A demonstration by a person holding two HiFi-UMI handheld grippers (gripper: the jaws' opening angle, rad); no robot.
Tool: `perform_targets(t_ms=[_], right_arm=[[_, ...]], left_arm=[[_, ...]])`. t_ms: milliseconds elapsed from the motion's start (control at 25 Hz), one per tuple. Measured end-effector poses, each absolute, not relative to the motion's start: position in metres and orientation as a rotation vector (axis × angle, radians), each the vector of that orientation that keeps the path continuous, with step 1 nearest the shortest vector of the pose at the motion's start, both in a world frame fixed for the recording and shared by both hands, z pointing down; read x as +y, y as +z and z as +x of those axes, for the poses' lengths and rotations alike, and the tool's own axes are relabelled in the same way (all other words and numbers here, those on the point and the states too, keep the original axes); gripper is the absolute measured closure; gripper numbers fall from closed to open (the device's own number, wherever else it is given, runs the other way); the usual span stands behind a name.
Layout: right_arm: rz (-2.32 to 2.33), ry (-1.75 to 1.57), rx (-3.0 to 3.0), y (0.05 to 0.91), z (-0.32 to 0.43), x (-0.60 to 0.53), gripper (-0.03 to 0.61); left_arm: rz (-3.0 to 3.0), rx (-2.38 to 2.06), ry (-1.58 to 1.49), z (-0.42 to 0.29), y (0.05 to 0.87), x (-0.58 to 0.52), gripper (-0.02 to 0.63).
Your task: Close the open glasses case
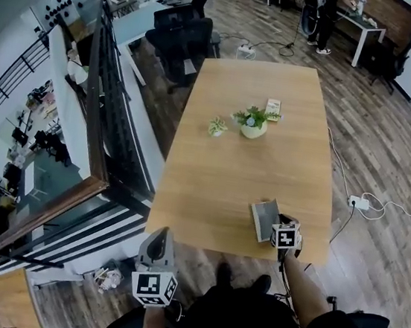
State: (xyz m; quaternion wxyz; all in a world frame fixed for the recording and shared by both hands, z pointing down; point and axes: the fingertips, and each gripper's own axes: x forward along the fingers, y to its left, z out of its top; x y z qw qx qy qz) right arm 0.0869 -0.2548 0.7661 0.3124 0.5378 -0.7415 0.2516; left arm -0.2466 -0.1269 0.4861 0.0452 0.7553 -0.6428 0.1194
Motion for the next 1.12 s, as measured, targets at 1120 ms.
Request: perform_targets(t_ms=[1120], right_arm=[[0.808, -0.309, -1.698, 0.775, 0.015, -0.21, 0.478]], left_arm=[[2.359, -1.931, 0.348, -0.238, 0.486, -0.122, 0.615]])
